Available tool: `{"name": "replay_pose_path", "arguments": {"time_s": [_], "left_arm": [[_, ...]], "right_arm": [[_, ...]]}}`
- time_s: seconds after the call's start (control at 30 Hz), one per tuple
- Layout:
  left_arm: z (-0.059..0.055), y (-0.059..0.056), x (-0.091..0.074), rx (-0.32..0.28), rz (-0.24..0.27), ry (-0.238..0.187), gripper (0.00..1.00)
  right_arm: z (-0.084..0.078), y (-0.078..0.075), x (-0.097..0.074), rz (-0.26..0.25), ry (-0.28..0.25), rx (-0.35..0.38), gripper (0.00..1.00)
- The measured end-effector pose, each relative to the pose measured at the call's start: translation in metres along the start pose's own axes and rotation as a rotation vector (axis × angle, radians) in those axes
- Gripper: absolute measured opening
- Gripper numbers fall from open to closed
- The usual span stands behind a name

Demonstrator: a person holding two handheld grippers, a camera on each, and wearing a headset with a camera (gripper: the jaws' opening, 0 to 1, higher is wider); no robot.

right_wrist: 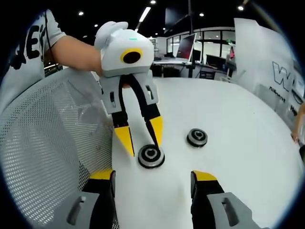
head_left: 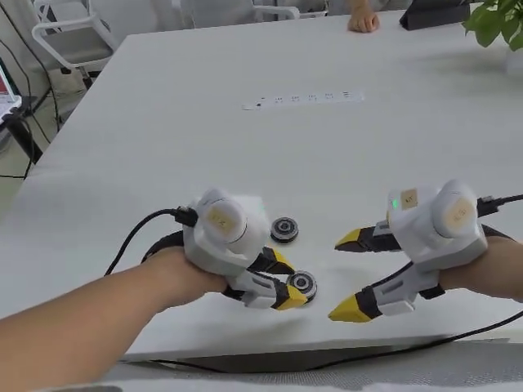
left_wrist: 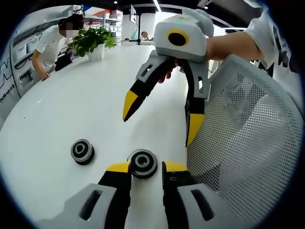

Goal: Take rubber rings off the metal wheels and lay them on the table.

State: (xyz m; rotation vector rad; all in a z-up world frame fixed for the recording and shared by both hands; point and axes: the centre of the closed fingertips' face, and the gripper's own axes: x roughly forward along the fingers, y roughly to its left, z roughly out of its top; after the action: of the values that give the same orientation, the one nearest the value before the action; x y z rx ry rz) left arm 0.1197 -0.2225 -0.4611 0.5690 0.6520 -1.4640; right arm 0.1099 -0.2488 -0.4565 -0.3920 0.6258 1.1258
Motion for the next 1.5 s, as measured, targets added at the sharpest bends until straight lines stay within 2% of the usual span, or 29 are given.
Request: {"name": "replay_pose_path", "arguments": {"time_s": [0.17, 0.3, 0.43, 0.5, 0.63, 0.67, 0.73, 1.1, 1.17, 1.27, 1.43, 1.5], "left_arm": [[0.001, 0.005, 0.002, -0.002, 0.023, -0.006, 0.13], [0.002, 0.005, 0.003, 0.000, 0.037, -0.020, 0.11], [0.001, 0.005, 0.003, 0.068, 0.052, -0.010, 0.10], [0.003, 0.004, 0.005, 0.048, 0.047, -0.013, 0.09], [0.003, 0.004, 0.005, 0.044, 0.054, -0.018, 0.08], [0.004, 0.005, 0.006, 0.071, 0.054, -0.022, 0.07], [0.002, 0.004, 0.005, 0.055, 0.058, -0.014, 0.07], [0.002, 0.005, 0.005, 0.034, 0.074, -0.016, 0.07], [0.002, 0.005, 0.005, 0.031, 0.076, -0.017, 0.07], [0.002, 0.005, 0.005, 0.028, 0.080, -0.021, 0.07], [0.002, 0.006, 0.005, 0.023, 0.085, -0.026, 0.07], [0.002, 0.006, 0.005, 0.022, 0.087, -0.027, 0.07]], "right_arm": [[-0.007, 0.000, 0.001, 0.003, 0.013, 0.005, 0.62], [-0.006, -0.001, 0.001, 0.001, 0.011, 0.007, 0.62], [-0.001, -0.003, 0.002, 0.003, 0.001, 0.005, 0.62], [0.001, -0.004, 0.003, 0.003, -0.005, 0.004, 0.62], [0.005, -0.005, 0.006, 0.011, -0.007, -0.005, 0.61], [0.006, -0.005, 0.007, 0.013, -0.007, -0.007, 0.61], [0.007, -0.006, 0.008, 0.018, -0.009, -0.008, 0.60], [0.015, 0.002, 0.027, 0.080, 0.004, -0.047, 0.48], [0.015, 0.002, 0.030, 0.086, 0.005, -0.041, 0.45], [0.015, 0.002, 0.034, 0.104, -0.010, 0.014, 0.41], [0.010, -0.001, 0.037, 0.101, 0.000, 0.018, 0.36], [0.010, 0.000, 0.038, 0.108, -0.003, 0.046, 0.35]]}}
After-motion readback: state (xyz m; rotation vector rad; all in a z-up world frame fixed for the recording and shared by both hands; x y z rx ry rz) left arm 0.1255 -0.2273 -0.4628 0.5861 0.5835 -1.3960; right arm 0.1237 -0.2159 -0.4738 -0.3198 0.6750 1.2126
